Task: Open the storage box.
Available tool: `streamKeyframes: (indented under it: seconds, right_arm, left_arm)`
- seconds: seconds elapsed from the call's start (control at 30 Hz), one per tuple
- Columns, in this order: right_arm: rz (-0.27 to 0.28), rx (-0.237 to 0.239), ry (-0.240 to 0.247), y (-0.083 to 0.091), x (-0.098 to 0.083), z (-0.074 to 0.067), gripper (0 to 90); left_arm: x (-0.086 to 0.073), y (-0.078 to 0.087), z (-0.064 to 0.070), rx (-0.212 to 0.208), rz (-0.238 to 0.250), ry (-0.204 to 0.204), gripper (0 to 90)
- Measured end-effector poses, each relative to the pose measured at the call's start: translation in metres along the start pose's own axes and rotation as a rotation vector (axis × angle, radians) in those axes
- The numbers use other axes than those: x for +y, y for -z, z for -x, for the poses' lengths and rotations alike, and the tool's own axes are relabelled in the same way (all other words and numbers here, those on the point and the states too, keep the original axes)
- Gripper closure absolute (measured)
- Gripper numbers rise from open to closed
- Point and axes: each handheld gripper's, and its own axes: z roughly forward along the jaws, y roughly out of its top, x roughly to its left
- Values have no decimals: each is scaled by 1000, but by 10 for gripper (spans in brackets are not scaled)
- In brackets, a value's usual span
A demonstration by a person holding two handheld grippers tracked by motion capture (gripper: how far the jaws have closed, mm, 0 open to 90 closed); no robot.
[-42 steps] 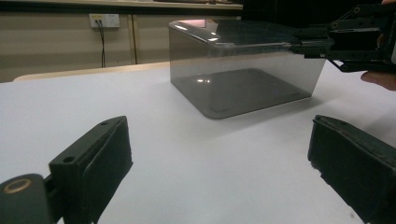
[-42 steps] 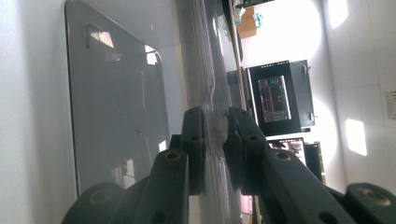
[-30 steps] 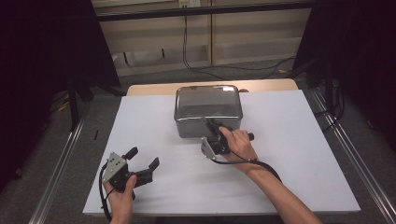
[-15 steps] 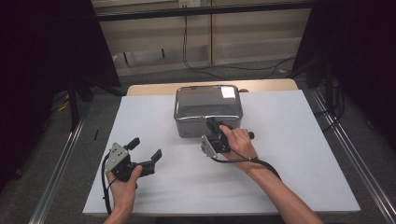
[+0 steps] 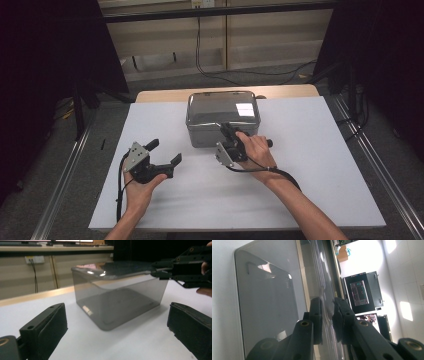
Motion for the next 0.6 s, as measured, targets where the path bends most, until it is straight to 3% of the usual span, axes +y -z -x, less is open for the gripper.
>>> streamKeyframes:
  seconds: [0.03, 0.13, 0.2, 0.4, 0.47, 0.6]
  right_arm:
    - [1, -2, 1, 0, 0, 1, 779]
    - [4, -5, -4, 0, 1, 2, 780]
    - [1, -3, -11, 0, 1, 2, 781]
    - [4, -8, -19, 0, 1, 4, 778]
    - [9, -12, -25, 0, 1, 5, 778]
    - [9, -16, -32, 0, 1, 6, 779]
  left_arm:
    - [1, -1, -1, 4, 6, -10, 25]
    - [3, -7, -5, 8, 19, 11, 26]
    - [3, -10, -7, 14, 10, -2, 27]
    - [4, -22, -10, -11, 4, -20, 53]
    - [4, -26, -11, -22, 0, -7, 53]
    - [6, -32, -14, -13, 4, -27, 52]
